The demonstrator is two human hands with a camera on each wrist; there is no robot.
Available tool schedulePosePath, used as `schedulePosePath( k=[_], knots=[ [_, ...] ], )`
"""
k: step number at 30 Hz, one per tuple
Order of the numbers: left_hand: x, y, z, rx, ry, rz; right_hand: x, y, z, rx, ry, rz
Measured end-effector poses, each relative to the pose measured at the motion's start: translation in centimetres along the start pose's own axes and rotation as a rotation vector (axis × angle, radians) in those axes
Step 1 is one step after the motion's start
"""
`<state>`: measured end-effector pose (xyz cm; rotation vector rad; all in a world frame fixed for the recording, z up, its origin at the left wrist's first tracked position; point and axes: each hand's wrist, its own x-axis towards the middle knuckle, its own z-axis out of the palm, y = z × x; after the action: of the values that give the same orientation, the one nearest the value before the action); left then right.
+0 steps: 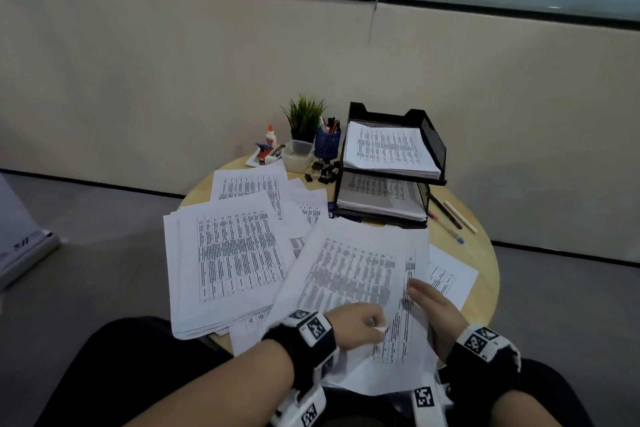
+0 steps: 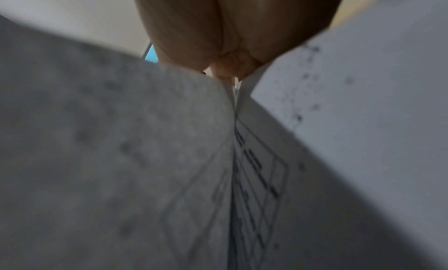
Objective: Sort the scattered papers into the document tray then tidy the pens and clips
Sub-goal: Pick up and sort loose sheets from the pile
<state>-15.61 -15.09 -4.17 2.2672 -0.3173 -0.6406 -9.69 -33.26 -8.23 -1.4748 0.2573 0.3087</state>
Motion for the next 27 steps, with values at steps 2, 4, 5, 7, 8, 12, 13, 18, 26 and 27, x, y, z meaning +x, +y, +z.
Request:
schedulePosePath(
  k=[2, 4, 5, 7, 8, 12, 13, 18, 26, 27],
  knots=[
    [0.7, 0.9, 0.8, -0.021, 0.016, 0.054, 0.3, 0.3, -0.3, -0.008, -0.02, -0.001],
    [1.3, 1.6, 1.5, -0.047, 0.026, 0.097, 0.6, 0.5, -0.3, 0.013, 0.004, 0.013],
    [1.3, 1.8, 1.6, -0.066, 0.027, 0.108, 0.7, 0.7, -0.5, 0.003, 0.026, 0.025],
    [1.5, 1.8, 1.6, -0.118, 0.025, 0.118, 0.8, 0.8, -0.5, -0.067, 0.051, 0.038],
    [1.4, 1.6, 1.4, -0.134, 0.037, 0.105, 0.8, 0.8, -0.5, -0.119, 0.043, 0.038],
    [0.7, -0.2, -1.1, -0.118, 0.214, -0.047, 1.1, 1.0, -0.8, -0.227, 0.026, 0.043],
    [0.4, -0.9, -2.0, -0.123, 0.303, -0.089, 1.1, 0.8, -0.8, -0.233, 0.026, 0.04],
    [-0.8, -5.5, -5.4, -0.224, 0.535, -0.381, 0.8, -0.3, -0.9, -0.15, -0.01, -0.001],
    [-1.3, -6.5, -7.4, -0.597, 0.458, -0.176, -1.6, -3.1, 0.3, 0.045, -0.19, -0.148],
    [-1.4, -6.0, -7.7, -0.618, 0.499, -0.138, -1.8, -3.8, 0.6, 0.029, -0.177, -0.199]
  ],
)
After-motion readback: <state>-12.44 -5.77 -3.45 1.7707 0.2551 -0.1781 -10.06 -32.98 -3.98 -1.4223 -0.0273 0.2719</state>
